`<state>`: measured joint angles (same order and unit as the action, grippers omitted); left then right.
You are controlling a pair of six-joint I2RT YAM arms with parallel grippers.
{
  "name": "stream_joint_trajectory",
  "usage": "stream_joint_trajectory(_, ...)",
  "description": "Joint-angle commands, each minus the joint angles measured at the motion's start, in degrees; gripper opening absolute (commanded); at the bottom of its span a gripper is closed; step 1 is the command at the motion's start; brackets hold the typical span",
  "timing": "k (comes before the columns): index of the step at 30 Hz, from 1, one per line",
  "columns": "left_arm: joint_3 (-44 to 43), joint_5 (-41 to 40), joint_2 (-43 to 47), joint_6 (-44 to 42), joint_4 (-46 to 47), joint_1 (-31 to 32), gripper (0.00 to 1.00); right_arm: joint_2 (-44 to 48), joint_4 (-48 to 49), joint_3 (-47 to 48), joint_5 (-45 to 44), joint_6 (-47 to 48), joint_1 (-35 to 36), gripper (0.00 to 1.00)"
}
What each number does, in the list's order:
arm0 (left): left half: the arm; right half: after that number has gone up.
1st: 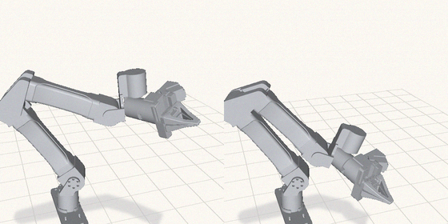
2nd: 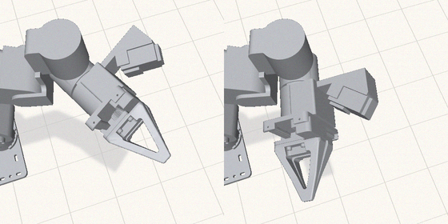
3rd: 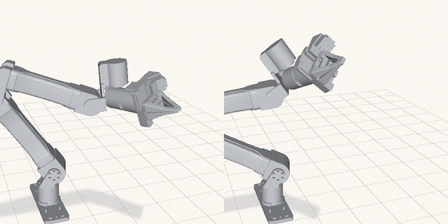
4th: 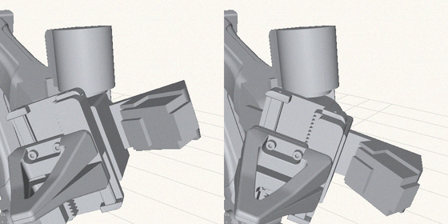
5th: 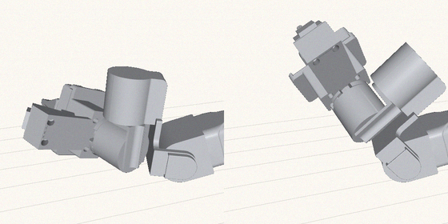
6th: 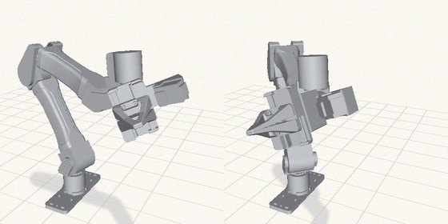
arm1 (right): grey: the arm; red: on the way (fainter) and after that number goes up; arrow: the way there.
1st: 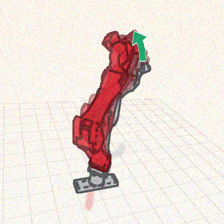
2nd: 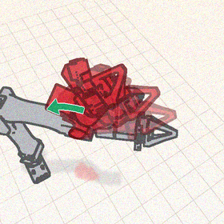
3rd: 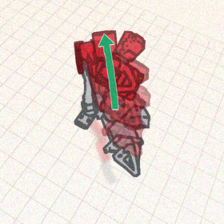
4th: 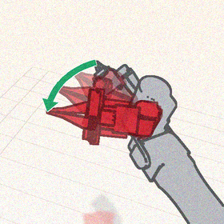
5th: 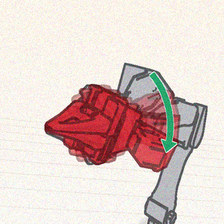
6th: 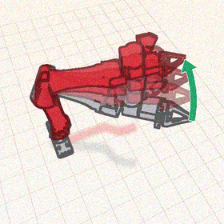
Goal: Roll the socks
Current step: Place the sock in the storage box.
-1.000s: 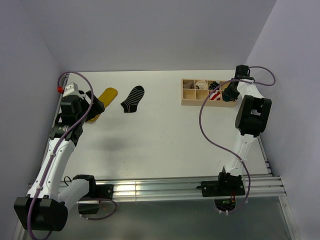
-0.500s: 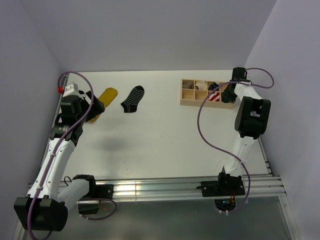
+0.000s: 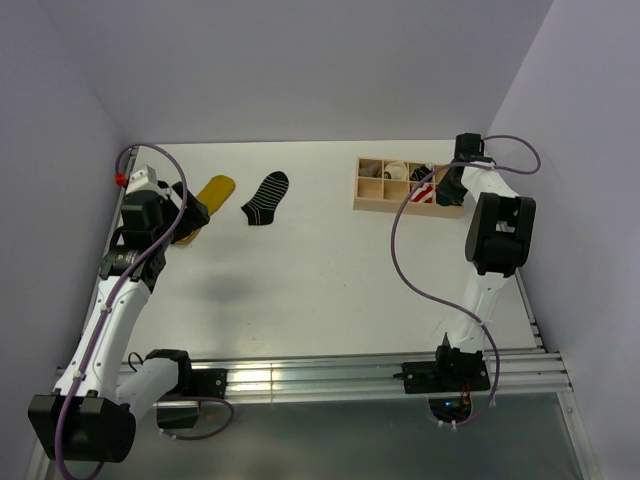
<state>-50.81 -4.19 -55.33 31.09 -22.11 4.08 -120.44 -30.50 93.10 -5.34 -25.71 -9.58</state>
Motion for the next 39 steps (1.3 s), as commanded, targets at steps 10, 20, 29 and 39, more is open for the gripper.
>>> stream_joint_trajectory(10, 0.09, 0.49, 0.84, -0.59, 0.75, -0.3, 0.91, -4.18, -4.48, -5.39, 3.24, -2.32, 2.82, 0.04)
stream_joint_trajectory(20, 0.27, 1.11, 0.66, -0.42, 1.1, -0.3, 0.91, -4.81, -8.09, -2.13, 1.83, -1.09, 4.31, 0.32)
stream_joint_trajectory(29, 0.36, 1.11, 0.66, -0.51, 1.1, -0.3, 0.91, 0.47, -7.38, -0.91, 0.95, -0.48, 3.87, 0.47)
stream_joint_trajectory(39, 0.27, 1.2, 0.75, -0.59, 1.1, -0.3, 0.91, 2.49, -8.87, 2.43, -0.1, -0.48, 3.52, 0.54)
